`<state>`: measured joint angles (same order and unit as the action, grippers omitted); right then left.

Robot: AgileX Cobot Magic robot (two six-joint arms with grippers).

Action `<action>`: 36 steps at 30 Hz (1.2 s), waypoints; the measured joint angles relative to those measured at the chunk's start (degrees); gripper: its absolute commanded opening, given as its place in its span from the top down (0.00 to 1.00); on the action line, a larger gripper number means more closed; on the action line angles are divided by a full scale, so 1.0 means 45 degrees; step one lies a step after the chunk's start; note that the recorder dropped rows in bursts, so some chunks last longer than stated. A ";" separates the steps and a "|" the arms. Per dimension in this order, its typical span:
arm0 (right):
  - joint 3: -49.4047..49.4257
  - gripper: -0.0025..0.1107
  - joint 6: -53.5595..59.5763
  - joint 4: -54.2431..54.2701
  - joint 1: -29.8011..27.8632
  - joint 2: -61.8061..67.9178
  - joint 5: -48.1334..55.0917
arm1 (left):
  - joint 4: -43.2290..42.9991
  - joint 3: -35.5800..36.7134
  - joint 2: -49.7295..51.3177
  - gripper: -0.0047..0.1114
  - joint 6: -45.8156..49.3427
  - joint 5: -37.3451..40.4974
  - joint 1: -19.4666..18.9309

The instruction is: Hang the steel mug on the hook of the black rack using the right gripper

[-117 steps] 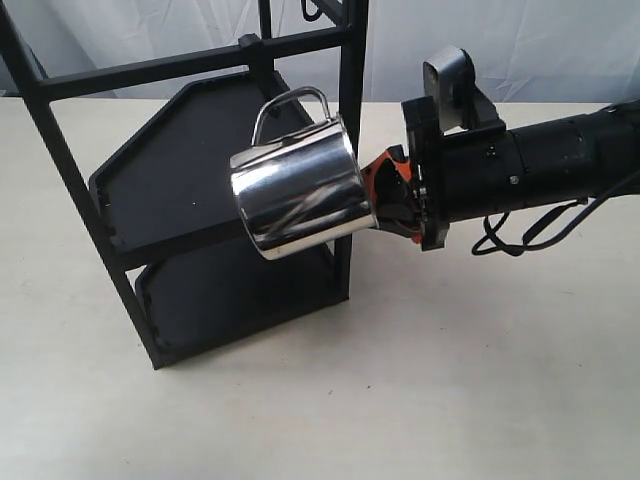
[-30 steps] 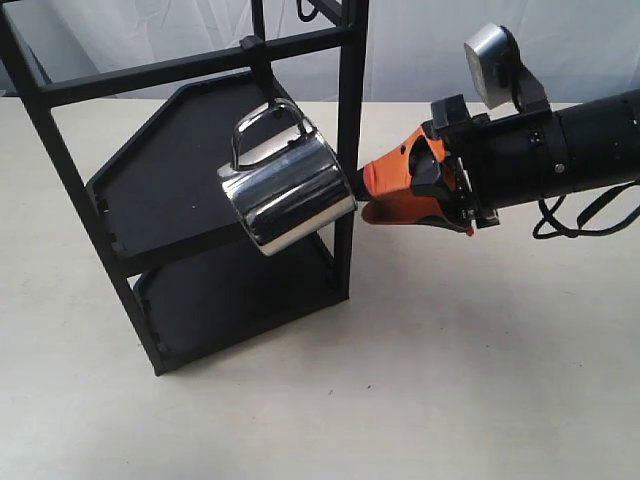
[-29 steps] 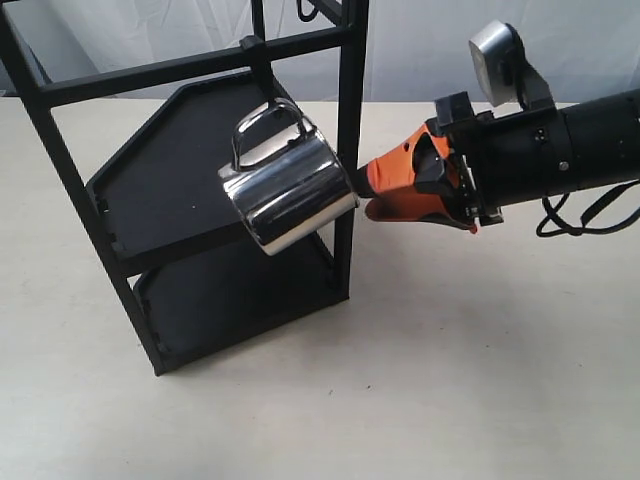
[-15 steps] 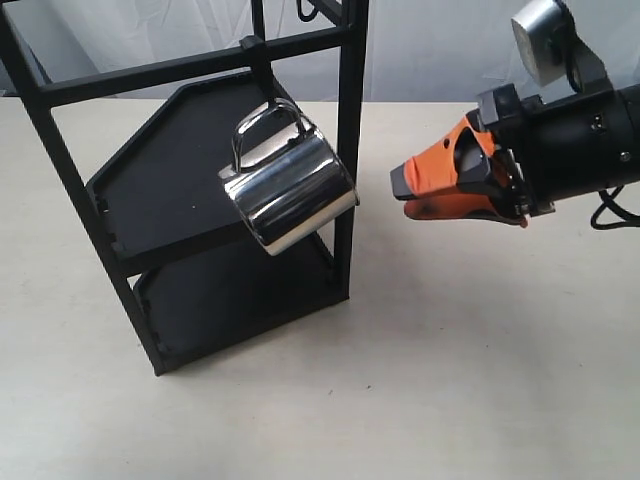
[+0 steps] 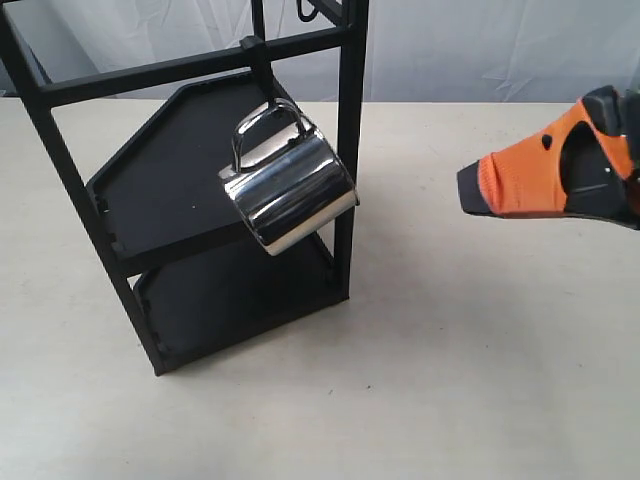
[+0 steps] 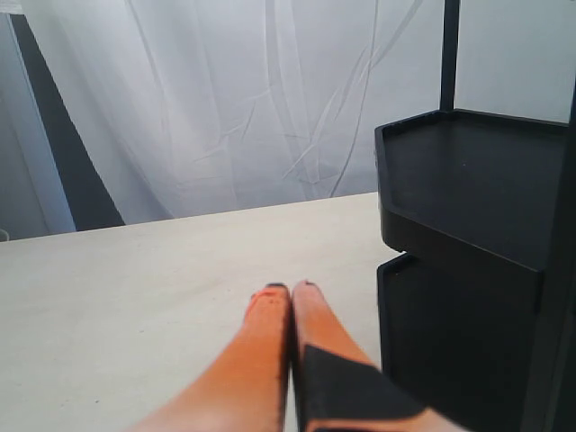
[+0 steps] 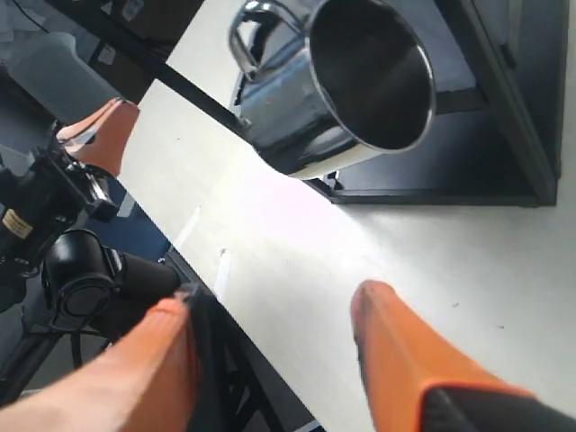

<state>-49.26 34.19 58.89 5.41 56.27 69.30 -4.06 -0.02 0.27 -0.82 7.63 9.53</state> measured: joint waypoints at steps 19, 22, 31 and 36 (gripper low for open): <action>0.2937 0.54 0.0622 -0.1801 0.0723 -0.4832 -0.8443 | 0.0000 0.0000 0.0000 0.95 0.0000 0.0000 0.0000; 0.4730 0.54 0.0644 -0.2050 0.0723 -0.6743 -0.9598 | 0.0000 0.0000 0.0000 0.95 0.0000 0.0000 0.0000; 1.0665 0.54 0.0644 -0.1807 -0.1280 -1.1741 -1.1896 | 0.0000 0.0000 0.0000 0.95 0.0000 0.0000 0.0000; 1.0872 0.54 0.0644 -0.1663 -0.1947 -1.2404 -1.1913 | 0.0000 0.0000 0.0000 0.95 0.0000 0.0000 0.0000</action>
<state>-0.33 37.09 51.40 -3.35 0.45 15.69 -4.06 -0.02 0.27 -0.82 7.63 9.53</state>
